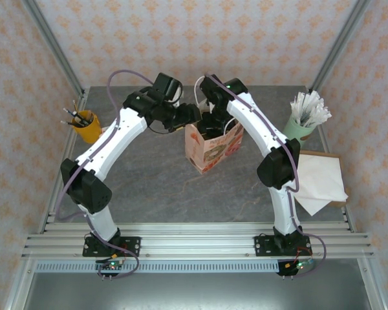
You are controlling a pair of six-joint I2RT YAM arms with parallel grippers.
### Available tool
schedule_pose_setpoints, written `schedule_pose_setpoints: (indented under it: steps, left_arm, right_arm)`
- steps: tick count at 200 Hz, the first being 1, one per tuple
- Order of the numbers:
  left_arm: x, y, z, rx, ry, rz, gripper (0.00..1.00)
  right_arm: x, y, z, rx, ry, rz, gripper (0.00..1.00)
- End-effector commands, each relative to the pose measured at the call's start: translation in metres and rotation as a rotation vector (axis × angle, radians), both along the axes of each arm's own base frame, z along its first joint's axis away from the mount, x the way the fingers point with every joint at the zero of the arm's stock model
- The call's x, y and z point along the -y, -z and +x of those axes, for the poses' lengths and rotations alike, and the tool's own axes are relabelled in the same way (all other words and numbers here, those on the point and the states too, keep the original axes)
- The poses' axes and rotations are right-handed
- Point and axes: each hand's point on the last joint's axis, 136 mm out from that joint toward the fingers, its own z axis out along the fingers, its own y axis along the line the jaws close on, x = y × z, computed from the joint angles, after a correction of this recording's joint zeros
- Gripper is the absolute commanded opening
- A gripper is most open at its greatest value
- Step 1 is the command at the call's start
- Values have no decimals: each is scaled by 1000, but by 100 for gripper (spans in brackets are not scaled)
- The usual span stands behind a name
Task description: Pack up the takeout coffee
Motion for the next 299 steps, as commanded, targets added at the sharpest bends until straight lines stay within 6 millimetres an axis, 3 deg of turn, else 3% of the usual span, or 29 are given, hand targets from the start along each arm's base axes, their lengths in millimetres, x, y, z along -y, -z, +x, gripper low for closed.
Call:
schedule_pose_setpoints:
  steps: [1,34,84,125,165,170,201,227,265,283,299]
  left_arm:
    - [1,8,-7,-51,50,34,57]
    - [-3,14,-12,-78,77,78,29]
    - [-20,7,-19,-73,127,110,0]
    - [-37,-2,-19,-52,205,128,0]
    - [-35,-17,-11,-15,282,116,0]
    - [-33,-9,-7,-36,298,121,0]
    - [-37,-10,-5,-67,342,44,0]
    - [-55,-24,3,0,339,14,9]
    - [-55,-77,34,403,426,53,50]
    - [-49,-81,51,569,502,98,57]
    - [-34,-77,51,685,667,74,62]
  right_arm:
    - [3,-7,-2,15,-10,-9,36]
    - [5,-11,-2,20,3,-14,35]
    - [7,-15,-13,-2,-98,-26,35]
    - [3,-10,-30,-74,-199,-11,35]
    - [-9,-5,-39,-87,-242,-24,35]
    - [-8,-3,-40,-90,-243,-43,35]
    - [-4,2,-37,-72,-202,-75,35]
    - [-6,6,-35,-79,-186,-63,35]
    - [-18,4,-26,-57,-173,-14,34]
    - [-23,-1,-21,-40,-174,3,34]
    - [-24,-3,-19,-38,-171,7,34]
